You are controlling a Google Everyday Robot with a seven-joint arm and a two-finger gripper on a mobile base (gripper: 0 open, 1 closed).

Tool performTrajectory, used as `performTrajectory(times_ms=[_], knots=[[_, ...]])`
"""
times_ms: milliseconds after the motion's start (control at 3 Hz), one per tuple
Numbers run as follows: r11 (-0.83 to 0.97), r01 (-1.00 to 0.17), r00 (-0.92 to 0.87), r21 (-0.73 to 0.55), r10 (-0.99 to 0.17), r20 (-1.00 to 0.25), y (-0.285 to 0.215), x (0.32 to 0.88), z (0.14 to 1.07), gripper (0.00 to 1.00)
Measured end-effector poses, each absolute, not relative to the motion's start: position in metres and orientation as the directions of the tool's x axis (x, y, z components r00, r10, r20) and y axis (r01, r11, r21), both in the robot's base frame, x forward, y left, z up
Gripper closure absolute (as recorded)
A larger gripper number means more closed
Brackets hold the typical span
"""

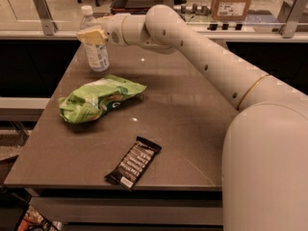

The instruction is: Pick blue plastic bottle

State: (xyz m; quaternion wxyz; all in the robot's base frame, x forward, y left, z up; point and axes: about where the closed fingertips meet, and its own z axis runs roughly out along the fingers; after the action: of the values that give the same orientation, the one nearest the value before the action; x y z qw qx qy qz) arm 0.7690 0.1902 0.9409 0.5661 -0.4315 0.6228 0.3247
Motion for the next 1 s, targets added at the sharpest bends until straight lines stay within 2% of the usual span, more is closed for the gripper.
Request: performTrajectory(times_ms=[333, 667, 1000], knots=[[0.413, -0.907, 0.013, -0.083, -0.17, -0.985, 0.1928, 0.7681, 0.9403, 0.89], [0.41, -0.908, 0.013, -0.082, -0.169, -0.985, 0.1953, 0.7673, 0.9397, 1.0], [0.414, -0.906, 0.016, -0.091, -0.182, -0.983, 0.1971, 0.7674, 0.941, 1.0]])
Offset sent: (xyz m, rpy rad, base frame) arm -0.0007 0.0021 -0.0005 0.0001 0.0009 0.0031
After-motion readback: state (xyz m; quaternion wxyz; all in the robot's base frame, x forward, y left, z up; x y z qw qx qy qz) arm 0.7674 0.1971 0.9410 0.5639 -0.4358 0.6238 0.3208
